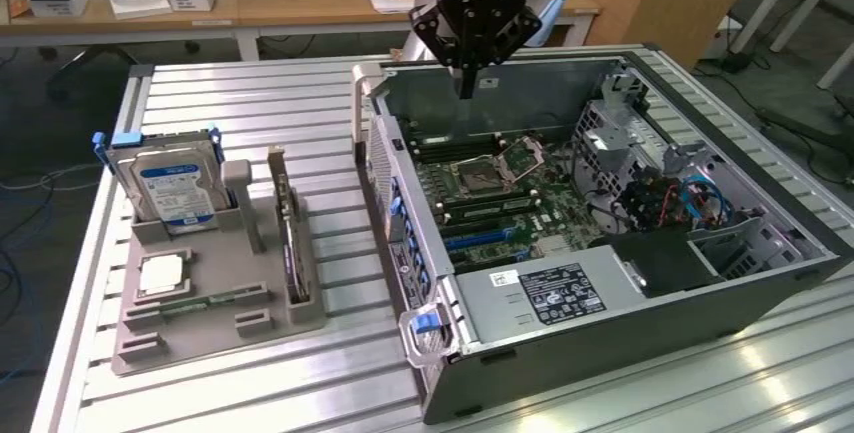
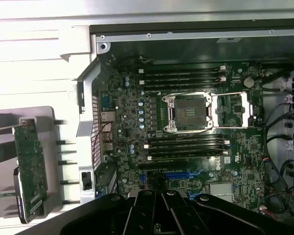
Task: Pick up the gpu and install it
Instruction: 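Reach for the gpu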
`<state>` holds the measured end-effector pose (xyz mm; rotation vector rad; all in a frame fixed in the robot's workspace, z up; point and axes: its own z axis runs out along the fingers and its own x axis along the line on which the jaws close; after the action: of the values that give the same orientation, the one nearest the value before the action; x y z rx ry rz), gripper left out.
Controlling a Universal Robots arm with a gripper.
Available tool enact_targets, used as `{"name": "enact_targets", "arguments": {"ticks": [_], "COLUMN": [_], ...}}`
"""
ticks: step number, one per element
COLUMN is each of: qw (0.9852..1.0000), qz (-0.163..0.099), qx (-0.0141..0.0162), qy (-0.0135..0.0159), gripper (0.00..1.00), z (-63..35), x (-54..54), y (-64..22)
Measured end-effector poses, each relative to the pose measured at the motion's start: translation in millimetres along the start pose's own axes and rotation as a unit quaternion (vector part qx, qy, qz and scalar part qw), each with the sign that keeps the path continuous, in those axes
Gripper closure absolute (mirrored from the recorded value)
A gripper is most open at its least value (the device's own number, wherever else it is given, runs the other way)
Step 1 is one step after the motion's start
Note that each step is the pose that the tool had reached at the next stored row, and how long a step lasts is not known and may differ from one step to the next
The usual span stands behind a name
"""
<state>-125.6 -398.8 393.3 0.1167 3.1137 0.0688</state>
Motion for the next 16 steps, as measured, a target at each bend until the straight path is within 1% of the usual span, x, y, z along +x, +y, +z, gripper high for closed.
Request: {"name": "enact_targets", "arguments": {"ticks": [16], "qw": [1.0], "qz": [0.0], "qx": [0.0], "qy": [0.0], "gripper": [0.9], "z": [-0.1], "x": [4.8], "y": [-0.4]}}
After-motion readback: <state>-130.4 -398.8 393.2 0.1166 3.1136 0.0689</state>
